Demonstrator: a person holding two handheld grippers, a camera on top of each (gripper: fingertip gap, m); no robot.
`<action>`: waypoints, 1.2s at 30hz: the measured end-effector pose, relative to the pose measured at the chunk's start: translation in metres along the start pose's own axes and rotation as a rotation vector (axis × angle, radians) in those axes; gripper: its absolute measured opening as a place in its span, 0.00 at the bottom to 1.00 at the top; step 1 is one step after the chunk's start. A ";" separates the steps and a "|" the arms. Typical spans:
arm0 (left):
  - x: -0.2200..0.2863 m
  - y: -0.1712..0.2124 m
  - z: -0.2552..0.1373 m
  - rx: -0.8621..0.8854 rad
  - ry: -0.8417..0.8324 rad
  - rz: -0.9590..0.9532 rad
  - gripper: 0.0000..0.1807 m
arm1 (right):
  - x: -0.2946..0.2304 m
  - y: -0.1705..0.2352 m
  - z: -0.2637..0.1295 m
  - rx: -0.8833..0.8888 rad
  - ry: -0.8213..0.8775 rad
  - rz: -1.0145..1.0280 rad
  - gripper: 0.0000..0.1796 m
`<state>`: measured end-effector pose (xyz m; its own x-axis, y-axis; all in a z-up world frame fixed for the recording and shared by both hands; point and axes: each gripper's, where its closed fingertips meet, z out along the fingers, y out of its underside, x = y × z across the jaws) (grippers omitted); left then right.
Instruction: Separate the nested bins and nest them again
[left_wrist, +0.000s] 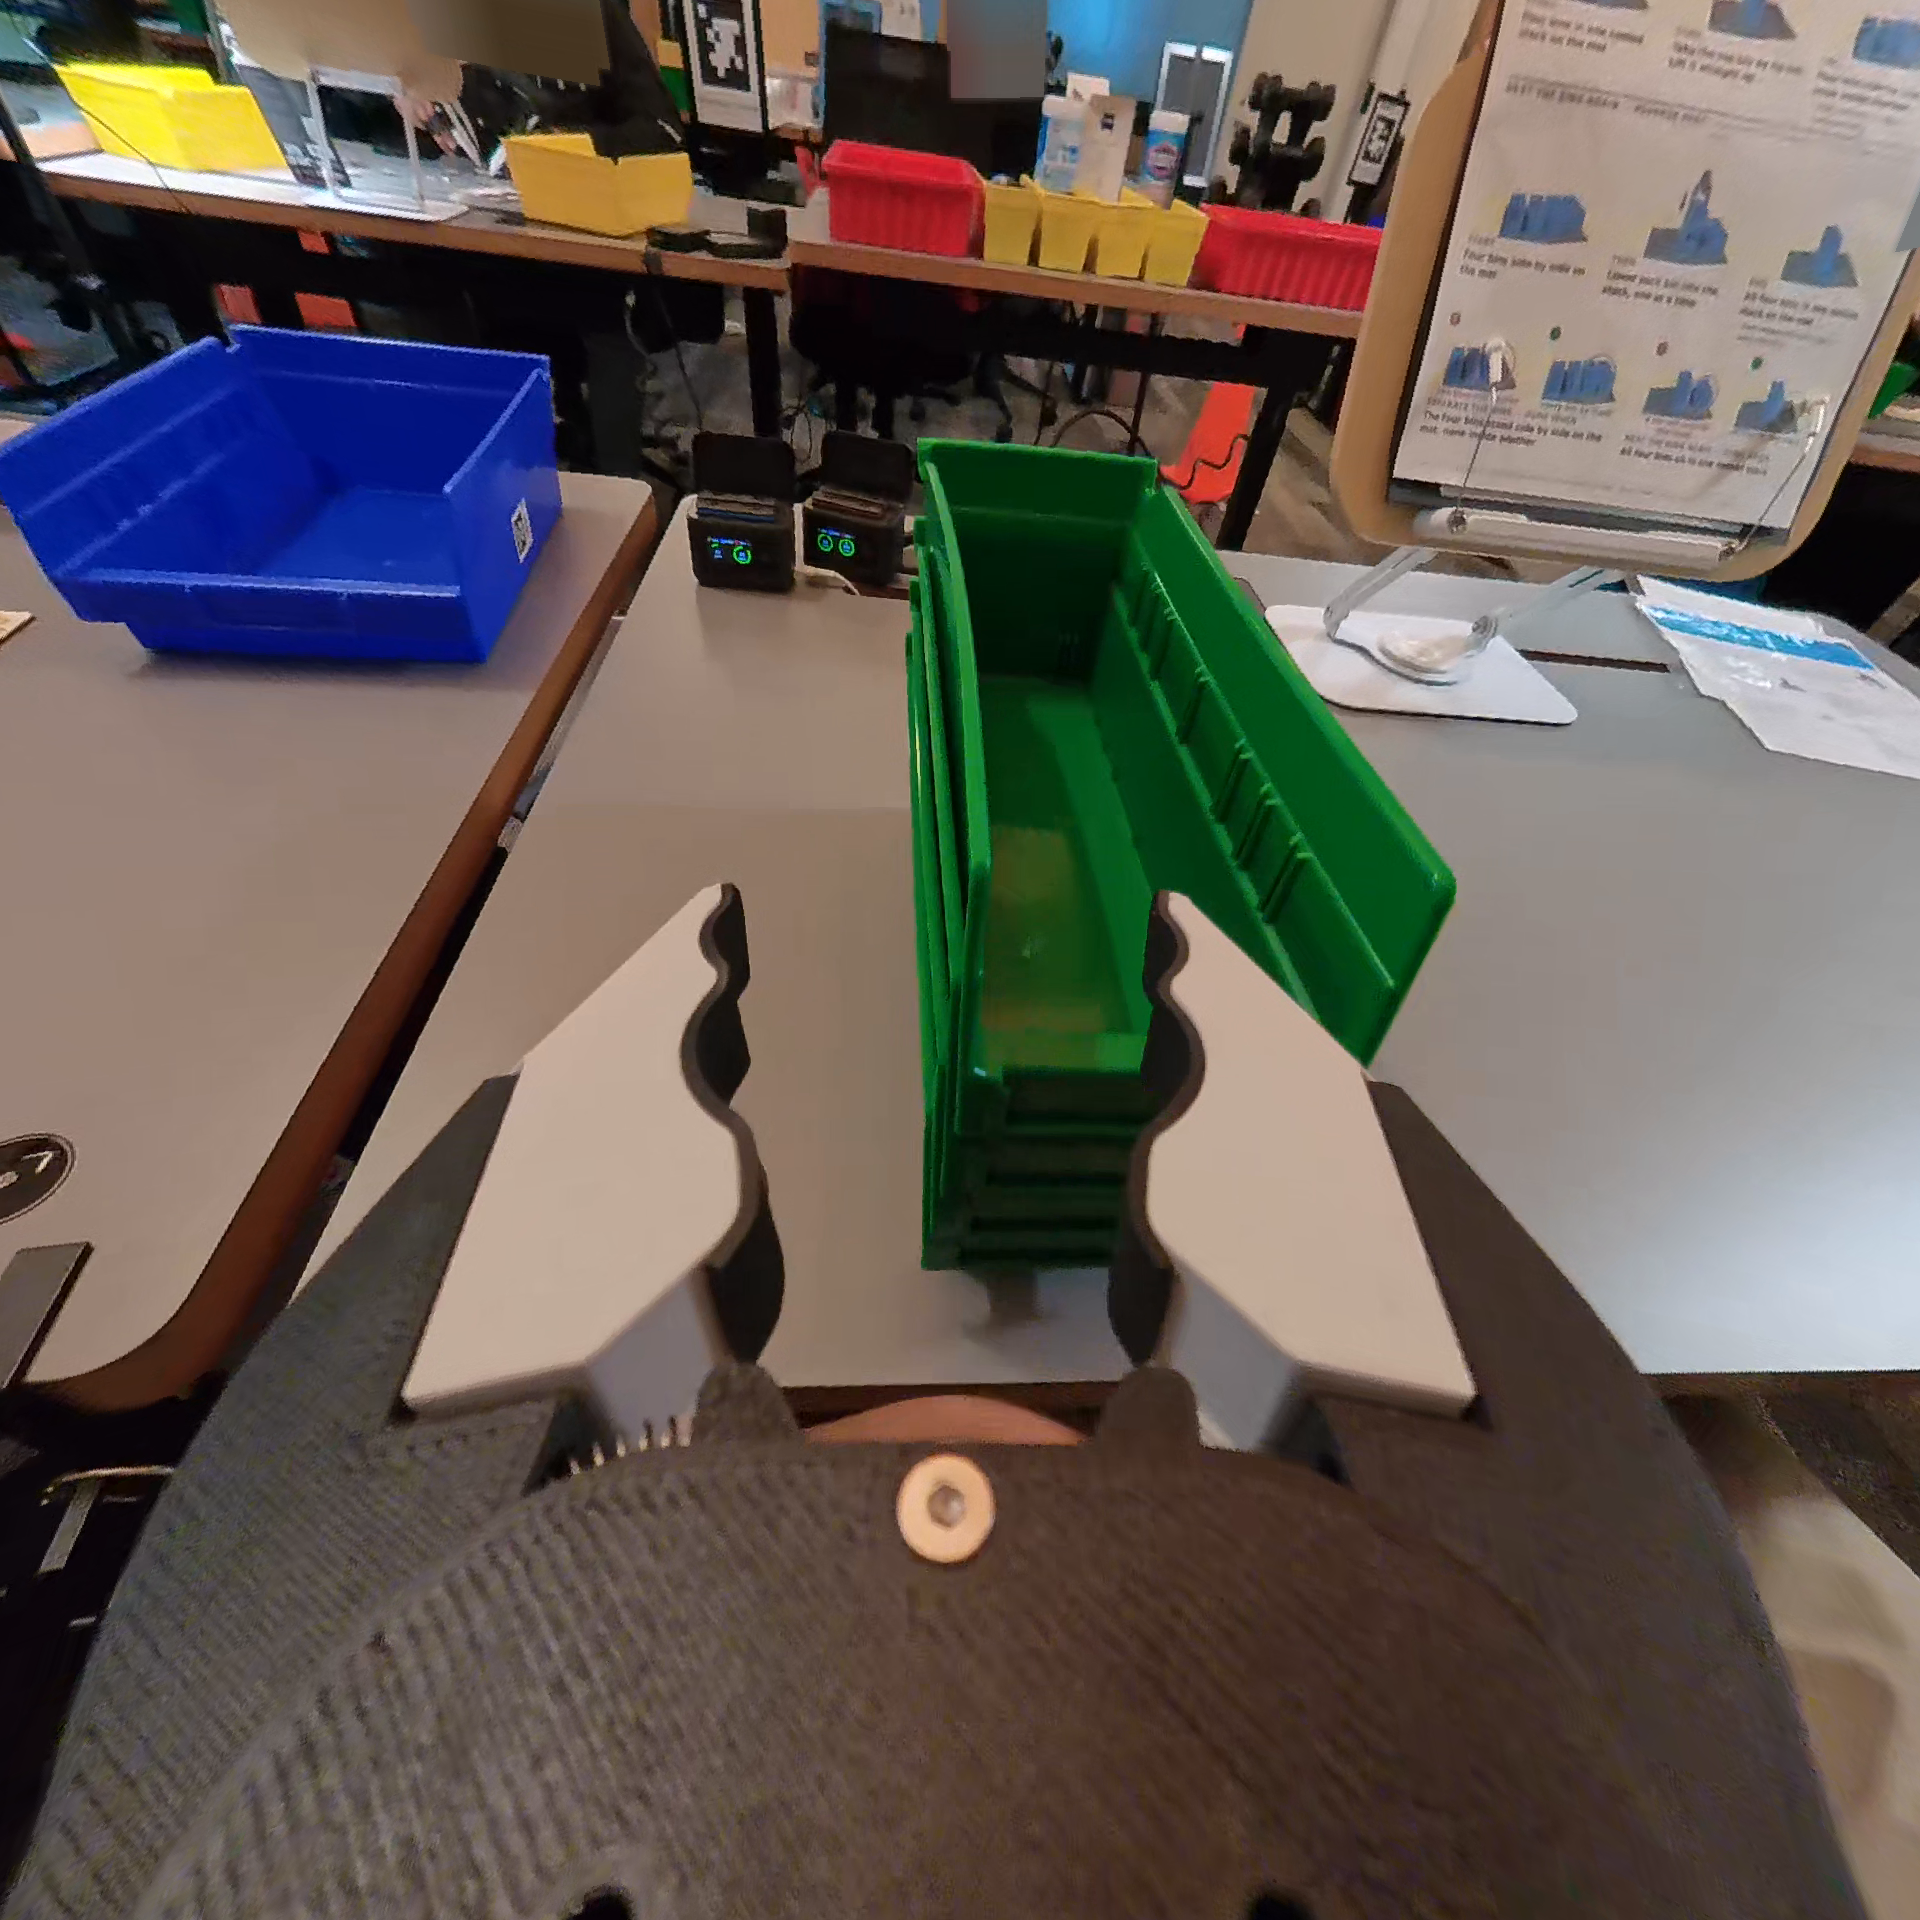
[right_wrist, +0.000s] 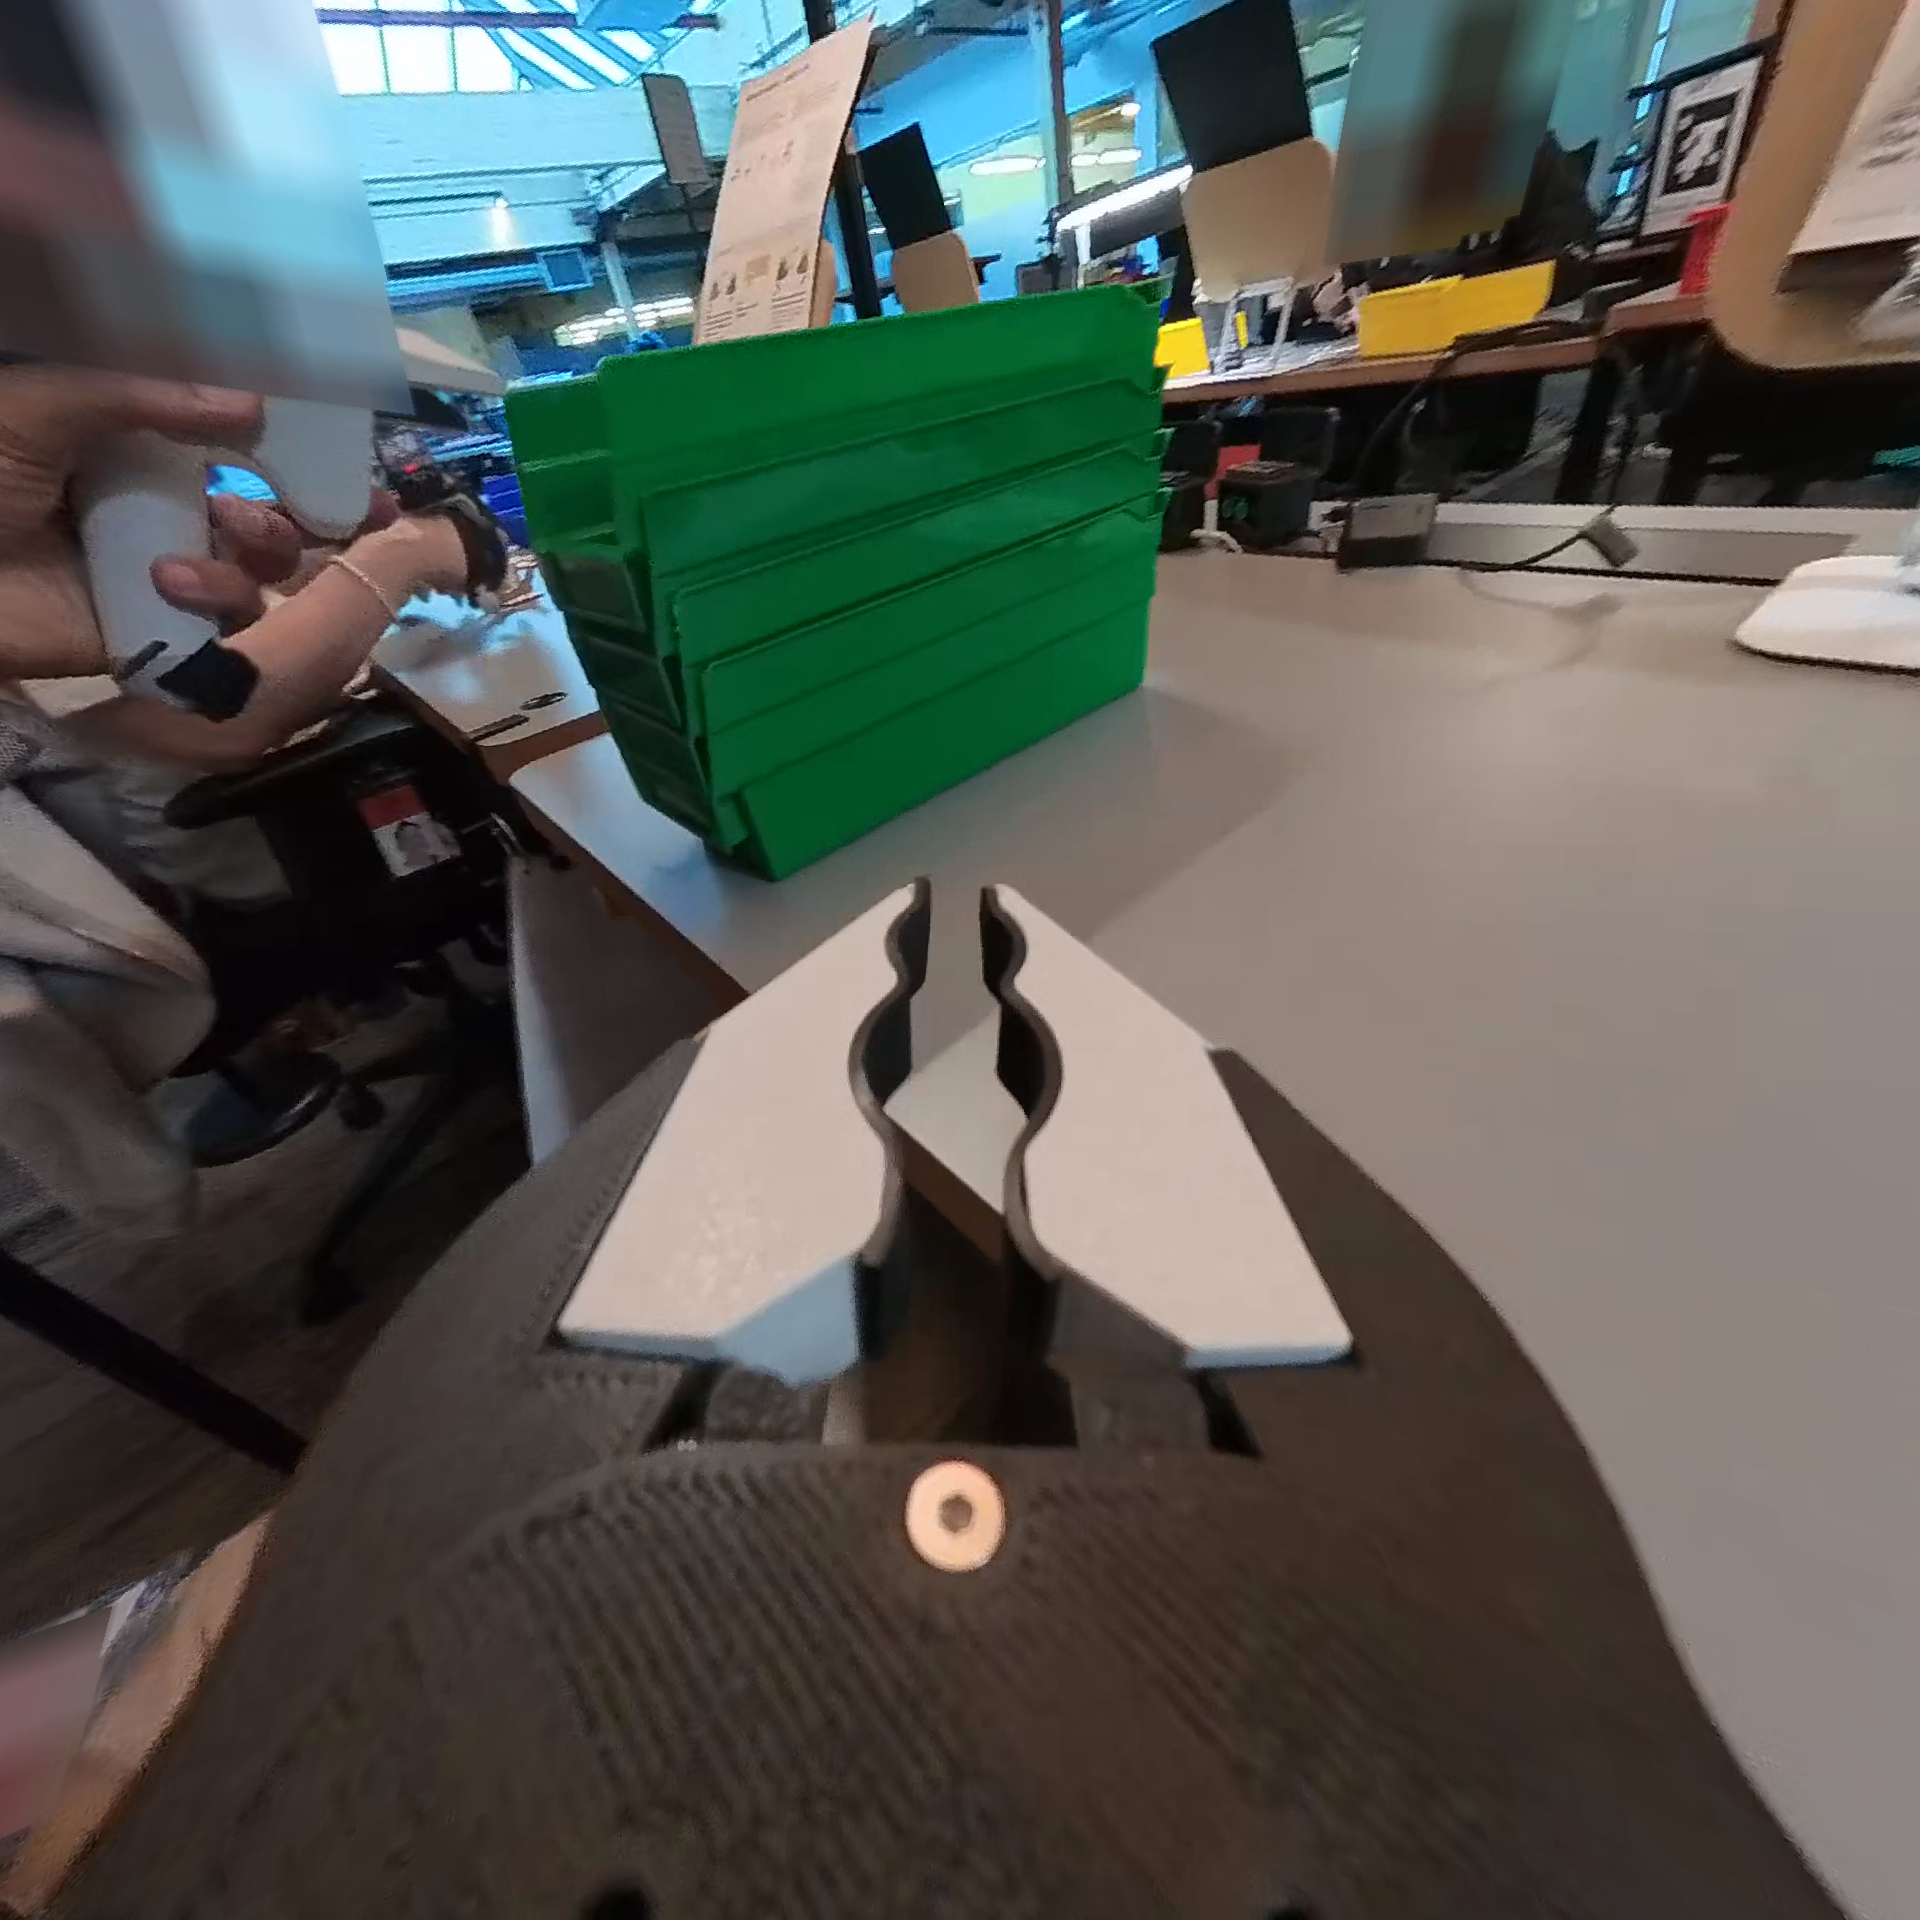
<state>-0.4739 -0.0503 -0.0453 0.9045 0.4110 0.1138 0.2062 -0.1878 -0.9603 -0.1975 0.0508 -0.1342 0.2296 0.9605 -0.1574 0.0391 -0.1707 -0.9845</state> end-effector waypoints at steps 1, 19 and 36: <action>0.000 0.002 -0.003 0.003 0.004 0.005 0.41 | -0.003 0.001 0.003 -0.006 -0.013 0.000 0.05; 0.004 0.006 0.016 0.080 -0.019 -0.031 0.20 | -0.005 0.012 0.003 -0.054 -0.032 0.002 0.05; -0.003 -0.005 0.043 0.238 -0.069 -0.086 0.00 | 0.015 0.015 -0.019 -0.065 0.035 0.041 0.05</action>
<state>-0.4938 -0.0125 -0.0518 0.8580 0.4780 0.1879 0.1802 0.0625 -0.9816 -0.1745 0.0587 -0.1502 0.2659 0.9443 -0.1939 0.0914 -0.2250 -0.9701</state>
